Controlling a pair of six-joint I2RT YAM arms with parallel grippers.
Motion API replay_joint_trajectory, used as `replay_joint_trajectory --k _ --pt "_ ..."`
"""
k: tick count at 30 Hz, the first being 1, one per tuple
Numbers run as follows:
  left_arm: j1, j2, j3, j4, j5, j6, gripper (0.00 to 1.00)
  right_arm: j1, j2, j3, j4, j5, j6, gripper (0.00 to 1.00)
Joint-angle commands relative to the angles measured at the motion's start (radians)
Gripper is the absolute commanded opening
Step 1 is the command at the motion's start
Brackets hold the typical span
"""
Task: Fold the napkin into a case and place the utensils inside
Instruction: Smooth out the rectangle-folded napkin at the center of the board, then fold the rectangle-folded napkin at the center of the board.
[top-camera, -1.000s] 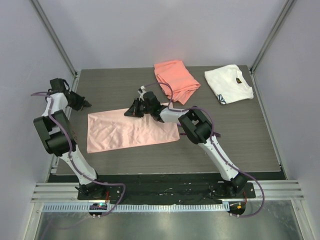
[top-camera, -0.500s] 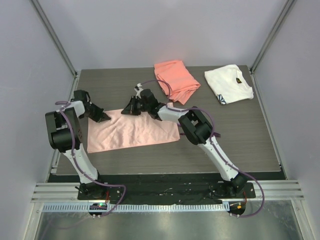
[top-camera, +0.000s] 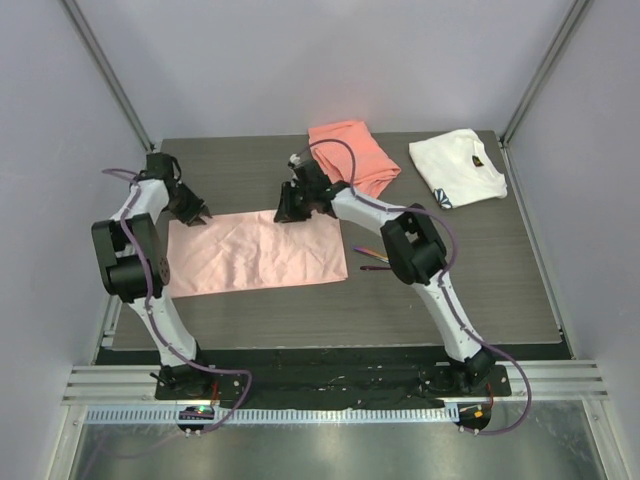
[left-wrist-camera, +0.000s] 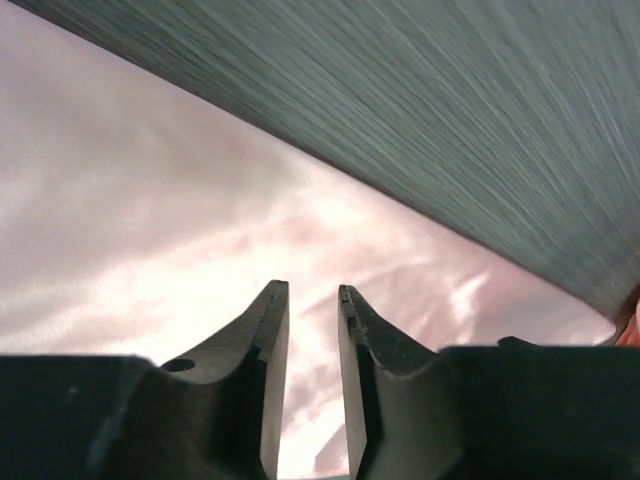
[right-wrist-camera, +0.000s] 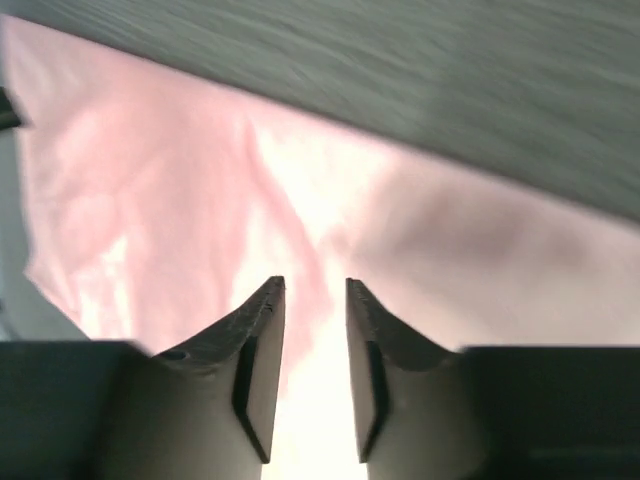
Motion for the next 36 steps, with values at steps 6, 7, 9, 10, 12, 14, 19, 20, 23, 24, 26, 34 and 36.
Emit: replay_joint_trajectory --k 6,7,9,10,12,14,19,20,23,24,26,34,36 --pt "-0.296 -0.288 -0.11 -0.049 -0.024 0.039 0.28 -0.009 -0.364 -0.155 -0.502 0.476 -0.304 0.65" --pt "-0.343 -0.314 -0.128 -0.044 -0.027 0.032 0.28 -0.01 -0.371 -0.172 -0.502 0.501 -0.311 0.67" --pt "-0.374 -0.378 -0.173 -0.027 -0.021 0.017 0.29 -0.013 -0.363 -0.186 -0.5 0.512 -0.31 0.72" --pt "-0.397 -0.397 -0.185 -0.025 0.006 0.012 0.29 -0.013 -0.357 -0.189 -0.499 0.504 -0.31 0.73" --pt "-0.411 -0.465 -0.216 -0.032 0.031 0.011 0.3 -0.013 -0.329 -0.189 -0.497 0.504 -0.31 0.76" --pt "-0.428 -0.527 -0.258 -0.027 0.027 0.017 0.31 -0.012 -0.322 -0.195 -0.503 0.544 -0.31 0.8" --pt "-0.451 -0.615 -0.315 -0.035 0.057 0.045 0.39 -0.02 -0.306 -0.24 -0.494 0.54 -0.315 0.87" --pt "-0.451 -0.615 -0.328 -0.03 0.077 0.045 0.39 -0.02 -0.306 -0.251 -0.484 0.521 -0.313 0.87" --pt "-0.45 -0.607 -0.349 -0.007 0.111 0.035 0.39 -0.024 -0.306 -0.31 -0.433 0.483 -0.293 0.88" --pt "-0.451 -0.605 -0.352 -0.002 0.117 0.032 0.39 -0.029 -0.306 -0.324 -0.419 0.474 -0.285 0.88" --pt "-0.451 -0.607 -0.354 0.004 0.122 0.032 0.39 -0.029 -0.314 -0.373 -0.375 0.461 -0.276 0.87" --pt "-0.45 -0.607 -0.315 -0.021 0.103 0.045 0.37 -0.006 -0.292 -0.523 -0.345 0.489 -0.189 0.61" --pt "-0.451 -0.608 -0.314 -0.024 0.102 0.046 0.37 0.008 -0.309 -0.565 -0.299 0.495 -0.174 0.56"
